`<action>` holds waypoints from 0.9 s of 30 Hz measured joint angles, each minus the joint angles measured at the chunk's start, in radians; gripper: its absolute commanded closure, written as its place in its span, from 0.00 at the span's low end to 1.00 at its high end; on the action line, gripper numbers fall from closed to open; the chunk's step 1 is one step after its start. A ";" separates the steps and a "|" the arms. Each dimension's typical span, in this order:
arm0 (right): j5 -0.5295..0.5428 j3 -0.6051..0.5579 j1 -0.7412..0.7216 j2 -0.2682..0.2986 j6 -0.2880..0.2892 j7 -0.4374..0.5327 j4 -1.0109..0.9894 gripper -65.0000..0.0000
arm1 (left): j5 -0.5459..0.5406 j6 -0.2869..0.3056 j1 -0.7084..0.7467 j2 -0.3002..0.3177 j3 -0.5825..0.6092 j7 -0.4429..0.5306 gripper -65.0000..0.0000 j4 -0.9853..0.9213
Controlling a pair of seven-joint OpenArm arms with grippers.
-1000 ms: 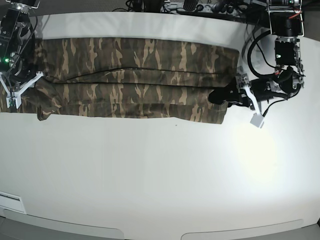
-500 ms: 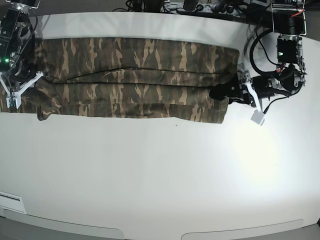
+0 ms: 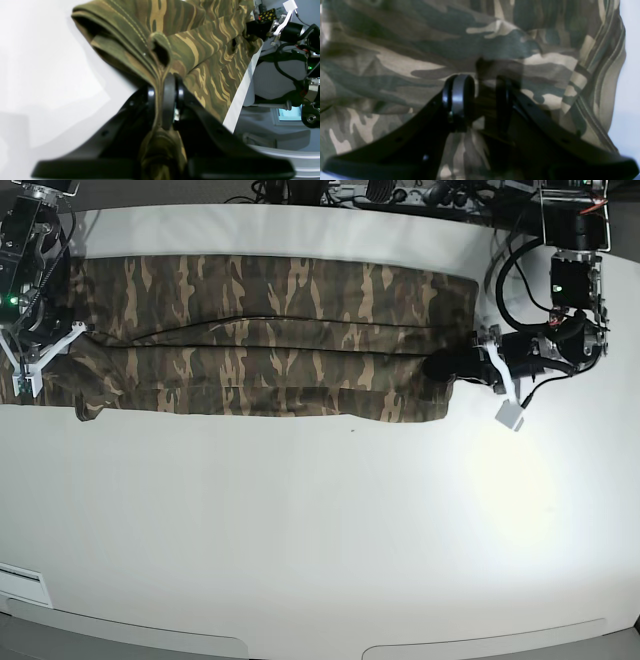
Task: Fold the T-shirt properly
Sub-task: 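Grasp the strip's other end with the left gripper, then pull the strip taut between both grippers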
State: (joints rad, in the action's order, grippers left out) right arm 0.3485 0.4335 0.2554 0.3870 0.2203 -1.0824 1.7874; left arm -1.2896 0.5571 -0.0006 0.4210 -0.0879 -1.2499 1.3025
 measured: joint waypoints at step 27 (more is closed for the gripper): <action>0.174 -0.001 0.010 -0.032 0.238 0.051 0.135 0.90 | 0.049 -0.047 -0.038 0.177 -0.182 -0.061 1.00 -0.036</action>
State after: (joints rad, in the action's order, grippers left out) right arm 0.5220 0.4328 0.2653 0.3546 0.4583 -1.0317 1.9228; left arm -1.2404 0.5098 -0.0387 0.5983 -0.2695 -1.3113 1.2667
